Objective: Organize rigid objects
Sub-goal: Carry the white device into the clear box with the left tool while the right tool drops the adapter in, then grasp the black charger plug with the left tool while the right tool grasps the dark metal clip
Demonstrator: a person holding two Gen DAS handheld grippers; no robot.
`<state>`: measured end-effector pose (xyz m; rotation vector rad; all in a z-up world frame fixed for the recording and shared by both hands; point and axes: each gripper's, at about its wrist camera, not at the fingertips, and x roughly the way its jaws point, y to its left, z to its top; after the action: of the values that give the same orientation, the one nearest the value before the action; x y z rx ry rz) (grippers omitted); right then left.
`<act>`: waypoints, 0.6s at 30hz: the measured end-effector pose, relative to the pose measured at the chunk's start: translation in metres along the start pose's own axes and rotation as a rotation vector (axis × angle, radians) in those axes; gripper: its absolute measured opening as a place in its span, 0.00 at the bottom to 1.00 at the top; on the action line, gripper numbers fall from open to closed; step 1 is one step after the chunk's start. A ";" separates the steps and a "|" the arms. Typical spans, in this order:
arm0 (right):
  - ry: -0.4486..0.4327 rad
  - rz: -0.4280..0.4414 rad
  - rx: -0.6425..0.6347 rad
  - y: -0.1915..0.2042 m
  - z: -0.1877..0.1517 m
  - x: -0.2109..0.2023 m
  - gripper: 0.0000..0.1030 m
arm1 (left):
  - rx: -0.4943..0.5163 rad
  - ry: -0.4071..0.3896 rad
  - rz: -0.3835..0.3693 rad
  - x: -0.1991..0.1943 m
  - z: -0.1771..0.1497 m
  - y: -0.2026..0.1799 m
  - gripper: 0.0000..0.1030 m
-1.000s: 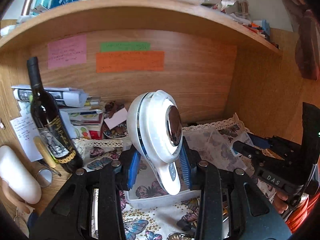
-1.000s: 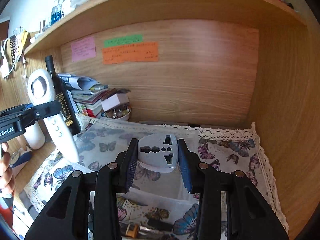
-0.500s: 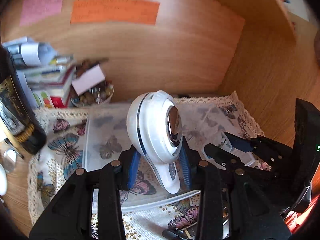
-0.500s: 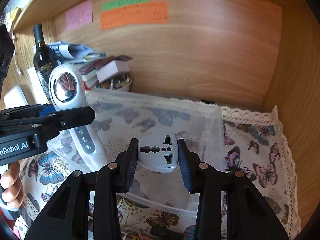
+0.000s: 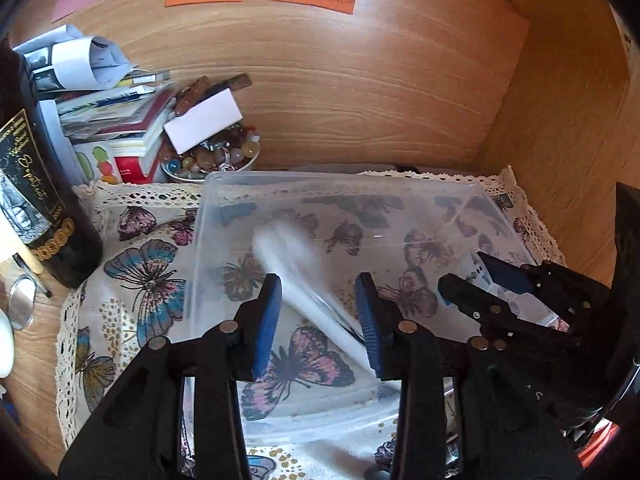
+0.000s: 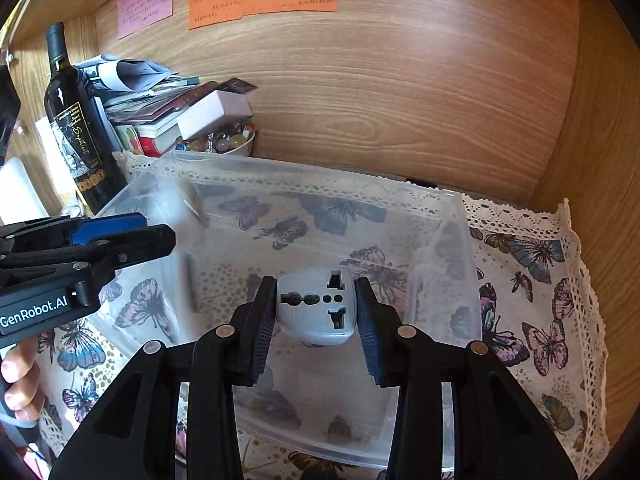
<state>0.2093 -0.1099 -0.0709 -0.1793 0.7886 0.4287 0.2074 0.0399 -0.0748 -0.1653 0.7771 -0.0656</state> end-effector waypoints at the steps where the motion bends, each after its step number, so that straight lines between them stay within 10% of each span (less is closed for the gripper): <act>1: -0.001 0.008 0.004 0.000 0.000 0.000 0.35 | -0.001 -0.002 0.003 -0.001 0.000 0.000 0.37; 18: -0.136 -0.012 0.024 0.001 -0.002 -0.064 0.60 | 0.048 -0.149 0.085 -0.066 -0.012 -0.013 0.74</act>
<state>0.1673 -0.1295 -0.0262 -0.1306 0.6585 0.4154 0.1519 0.0339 -0.0349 -0.0899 0.6321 0.0086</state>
